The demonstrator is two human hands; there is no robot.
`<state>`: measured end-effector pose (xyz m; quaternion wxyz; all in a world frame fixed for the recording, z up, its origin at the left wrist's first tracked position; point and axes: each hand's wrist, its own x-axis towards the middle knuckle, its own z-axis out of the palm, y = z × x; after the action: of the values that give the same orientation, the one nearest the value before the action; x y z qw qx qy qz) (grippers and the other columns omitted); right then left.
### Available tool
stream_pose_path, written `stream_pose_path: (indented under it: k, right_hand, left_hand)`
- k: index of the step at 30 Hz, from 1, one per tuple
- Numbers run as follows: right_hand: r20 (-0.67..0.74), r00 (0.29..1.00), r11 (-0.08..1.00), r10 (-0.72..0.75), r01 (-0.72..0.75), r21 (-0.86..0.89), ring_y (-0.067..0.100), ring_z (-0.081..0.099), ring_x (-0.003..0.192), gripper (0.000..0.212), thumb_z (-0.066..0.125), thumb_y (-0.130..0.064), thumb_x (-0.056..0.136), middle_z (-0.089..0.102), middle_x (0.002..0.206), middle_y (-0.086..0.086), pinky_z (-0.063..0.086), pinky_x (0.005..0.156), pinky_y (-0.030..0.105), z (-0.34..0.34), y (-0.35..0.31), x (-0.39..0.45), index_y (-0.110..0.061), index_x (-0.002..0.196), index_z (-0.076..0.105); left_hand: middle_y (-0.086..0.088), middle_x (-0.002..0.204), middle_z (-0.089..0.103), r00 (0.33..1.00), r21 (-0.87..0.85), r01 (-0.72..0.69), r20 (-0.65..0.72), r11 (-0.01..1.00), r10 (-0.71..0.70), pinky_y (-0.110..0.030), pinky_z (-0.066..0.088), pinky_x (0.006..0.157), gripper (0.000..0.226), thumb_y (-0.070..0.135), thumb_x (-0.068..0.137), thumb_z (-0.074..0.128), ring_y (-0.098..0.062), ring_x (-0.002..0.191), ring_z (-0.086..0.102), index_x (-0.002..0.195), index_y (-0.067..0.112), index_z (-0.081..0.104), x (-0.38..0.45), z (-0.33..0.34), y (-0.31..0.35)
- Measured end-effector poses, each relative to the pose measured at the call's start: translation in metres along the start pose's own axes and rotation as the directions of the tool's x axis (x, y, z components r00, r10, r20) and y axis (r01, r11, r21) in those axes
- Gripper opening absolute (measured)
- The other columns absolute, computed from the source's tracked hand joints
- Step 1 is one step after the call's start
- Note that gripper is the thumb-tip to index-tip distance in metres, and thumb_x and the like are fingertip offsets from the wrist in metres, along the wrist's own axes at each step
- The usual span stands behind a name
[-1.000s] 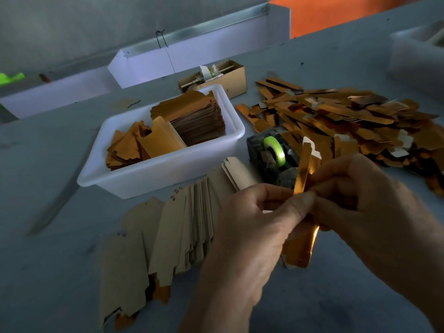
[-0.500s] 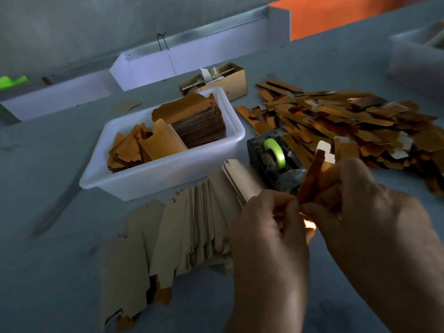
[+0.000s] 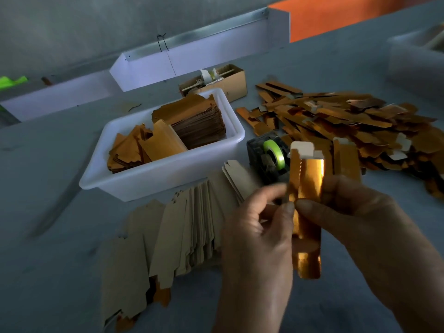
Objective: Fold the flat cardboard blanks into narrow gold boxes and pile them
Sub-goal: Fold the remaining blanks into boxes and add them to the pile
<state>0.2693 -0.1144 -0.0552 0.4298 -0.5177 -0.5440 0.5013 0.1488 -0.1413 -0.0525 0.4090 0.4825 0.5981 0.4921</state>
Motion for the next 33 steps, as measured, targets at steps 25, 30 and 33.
stream_pose_path:
  k: [25, 30, 33]
  right_hand:
    - [-0.236, 0.853, 0.787, -0.465, 0.276, -0.551, 0.002, 0.059, 0.077, 0.015, 0.064, -0.004, 0.085, 0.067, 0.099, -0.003, 0.035, 0.074, -0.008, 0.016, 0.032, -0.019, -0.012, 0.094, 0.072]
    - [-0.201, 0.905, 0.840, -0.375, 0.240, -0.487, -0.011, 0.052, 0.075, 0.021, 0.066, 0.000, 0.081, 0.058, 0.090, -0.018, 0.032, 0.068, -0.010, 0.021, 0.026, -0.021, -0.018, 0.091, 0.072]
    - [-0.147, 0.945, 0.866, -0.291, 0.194, -0.461, -0.012, 0.052, 0.070, 0.020, 0.065, -0.007, 0.084, 0.061, 0.087, -0.017, 0.034, 0.063, -0.008, 0.023, 0.028, -0.018, -0.025, 0.091, 0.071]
  left_hand:
    - [0.012, 0.122, 0.053, 0.979, 0.872, -0.110, 0.011, 0.477, 0.206, -0.011, 0.037, 0.082, 0.029, 0.048, 0.095, 0.041, -0.001, 0.107, 0.049, 0.114, 0.028, 0.050, 0.001, -0.051, -0.025]
    - [0.002, 0.158, 0.008, 0.983, 0.880, -0.158, 0.097, 0.449, 0.156, -0.023, 0.017, 0.115, 0.069, 0.007, 0.096, 0.046, -0.015, 0.146, 0.010, 0.151, 0.030, 0.011, 0.010, -0.032, -0.021]
    - [-0.002, 0.159, 0.004, 0.968, 0.891, -0.250, 0.243, 0.379, 0.066, -0.038, 0.011, 0.121, 0.063, 0.016, 0.097, 0.049, -0.024, 0.147, 0.002, 0.151, 0.021, 0.016, 0.011, -0.022, -0.020]
